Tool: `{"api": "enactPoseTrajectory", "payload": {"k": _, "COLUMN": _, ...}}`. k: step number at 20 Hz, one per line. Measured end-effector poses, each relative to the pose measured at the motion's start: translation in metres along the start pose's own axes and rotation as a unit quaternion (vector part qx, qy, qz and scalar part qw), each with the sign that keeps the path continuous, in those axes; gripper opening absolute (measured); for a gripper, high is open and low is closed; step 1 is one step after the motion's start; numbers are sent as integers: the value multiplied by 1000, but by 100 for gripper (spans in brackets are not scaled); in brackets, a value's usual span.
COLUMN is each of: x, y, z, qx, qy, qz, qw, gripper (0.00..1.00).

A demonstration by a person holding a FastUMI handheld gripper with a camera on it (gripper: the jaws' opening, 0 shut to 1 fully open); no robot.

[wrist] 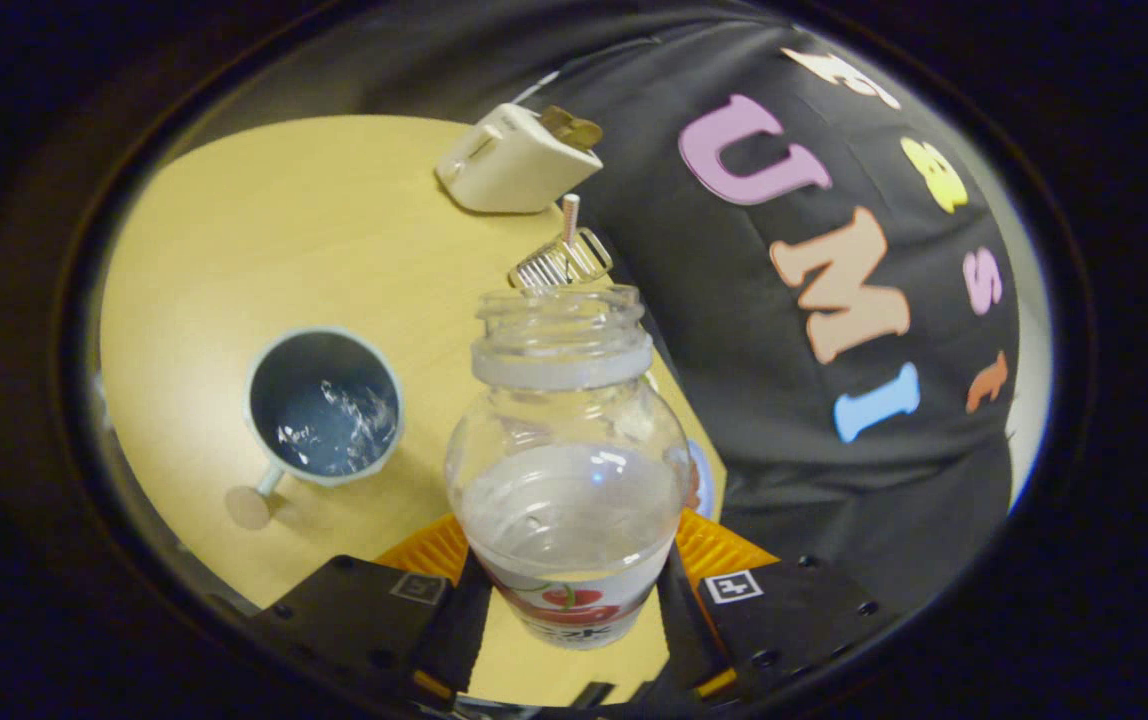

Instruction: Take the bottle from table, then pour the juice into the cup, finally place the bottle on the coaster

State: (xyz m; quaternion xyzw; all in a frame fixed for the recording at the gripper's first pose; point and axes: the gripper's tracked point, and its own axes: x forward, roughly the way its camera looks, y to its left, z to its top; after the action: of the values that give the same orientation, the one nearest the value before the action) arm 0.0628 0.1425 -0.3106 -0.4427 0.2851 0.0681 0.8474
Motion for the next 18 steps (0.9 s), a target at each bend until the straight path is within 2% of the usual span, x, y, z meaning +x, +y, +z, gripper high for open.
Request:
{"api": "enactPoseTrajectory", "payload": {"k": 3, "x": 11, "y": -11, "z": 4, "qx": 94, "qy": -3, "qz": 27, "qw": 995, "gripper": 78}}
{"api": "enactPoseTrajectory", "payload": {"k": 6, "x": 22, "y": -14, "z": 13, "qx": 185, "qy": -15, "qz": 67, "qw": 980, "gripper": 78}}
{"api": "enactPoseTrajectory", "payload": {"k": 10, "x": 38, "y": -29, "z": 30, "qx": 248, "qy": -41, "qz": 82, "qw": 964, "gripper": 78}}
{"api": "enactPoseTrajectory", "payload": {"k": 18, "x": 76, "y": -58, "z": 83, "qx": 414, "qy": -122, "qz": 113, "qw": 895, "gripper": 78}}
